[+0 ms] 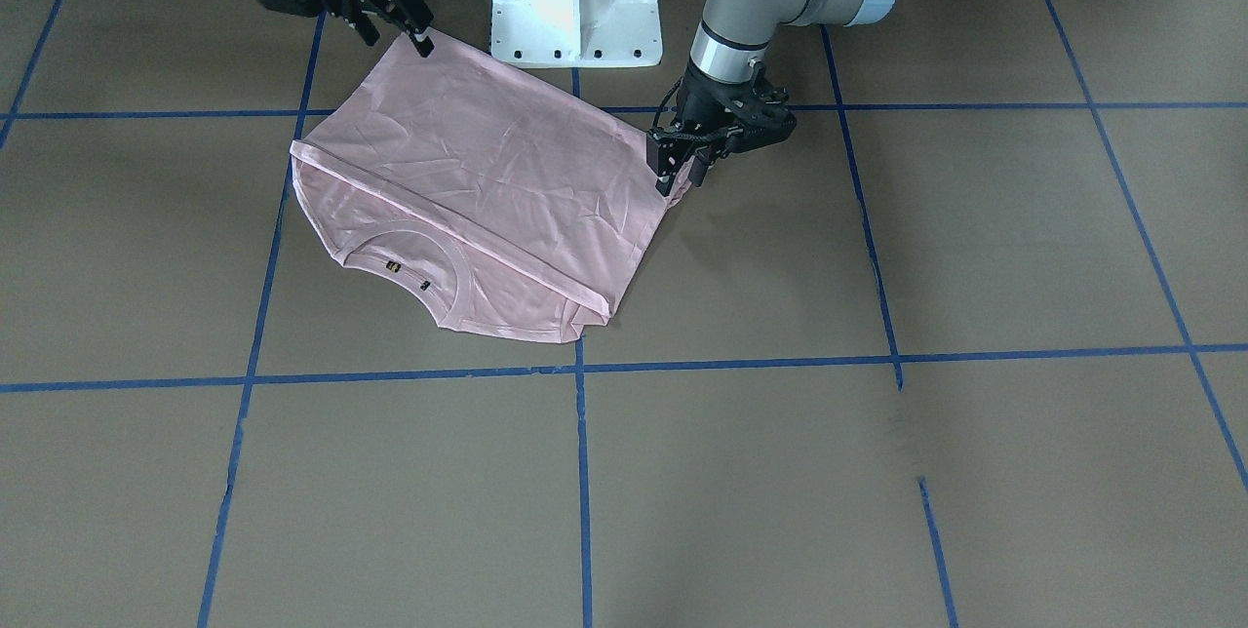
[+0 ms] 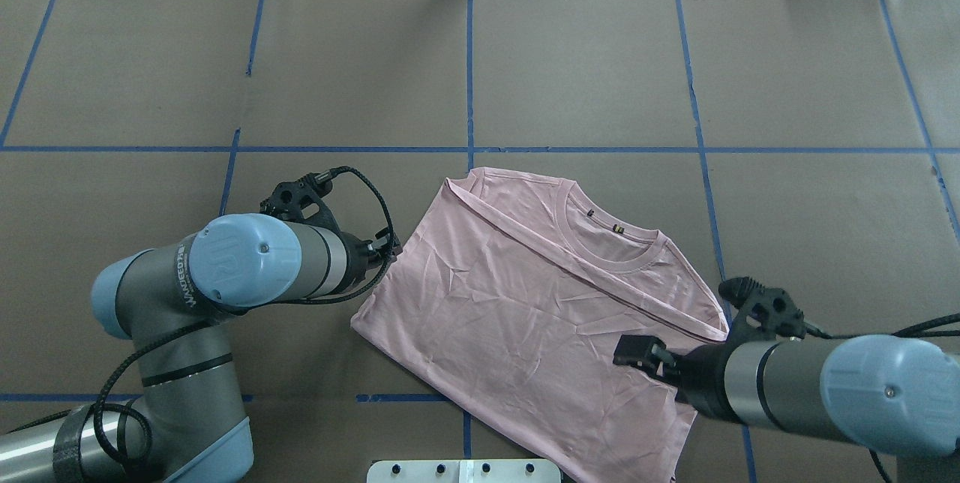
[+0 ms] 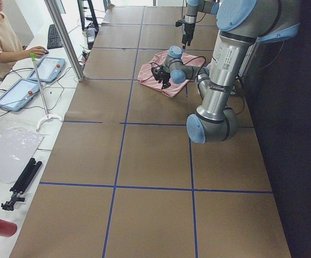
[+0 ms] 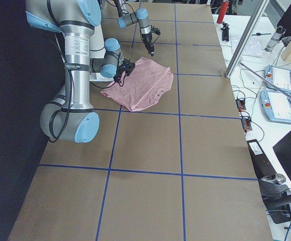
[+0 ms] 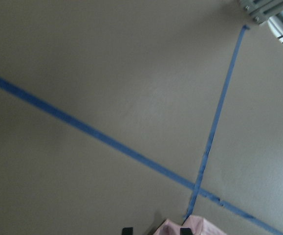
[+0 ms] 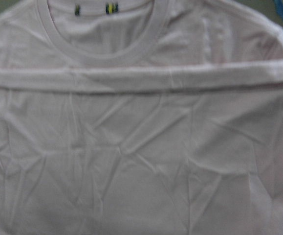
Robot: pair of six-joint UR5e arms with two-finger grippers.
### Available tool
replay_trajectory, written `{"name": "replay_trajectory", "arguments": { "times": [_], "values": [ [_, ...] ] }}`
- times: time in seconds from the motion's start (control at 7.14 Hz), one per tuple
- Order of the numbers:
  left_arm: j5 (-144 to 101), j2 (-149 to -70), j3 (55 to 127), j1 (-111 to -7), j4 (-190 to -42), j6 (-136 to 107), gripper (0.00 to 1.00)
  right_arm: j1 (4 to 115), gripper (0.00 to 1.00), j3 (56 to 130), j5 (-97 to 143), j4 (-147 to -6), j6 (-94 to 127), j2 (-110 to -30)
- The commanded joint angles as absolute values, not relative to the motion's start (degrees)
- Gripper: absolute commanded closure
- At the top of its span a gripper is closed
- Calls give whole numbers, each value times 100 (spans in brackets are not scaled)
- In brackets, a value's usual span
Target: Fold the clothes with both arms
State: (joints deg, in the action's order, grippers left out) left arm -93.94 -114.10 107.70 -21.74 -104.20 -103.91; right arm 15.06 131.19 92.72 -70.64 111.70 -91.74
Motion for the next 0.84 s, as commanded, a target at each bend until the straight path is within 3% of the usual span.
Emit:
{"name": "replay_trajectory", "arguments": {
  "times": [0.0, 0.7],
  "values": [
    [-9369, -11285, 10793, -1864, -10213, -10485, 40, 2205, 0, 12737, 9044, -7031, 10595, -8870],
    [-9387, -11259, 10732, -1645, -10195, -10512, 40, 2206, 0, 12700, 9053, -7110, 10573, -8657]
  ]
}}
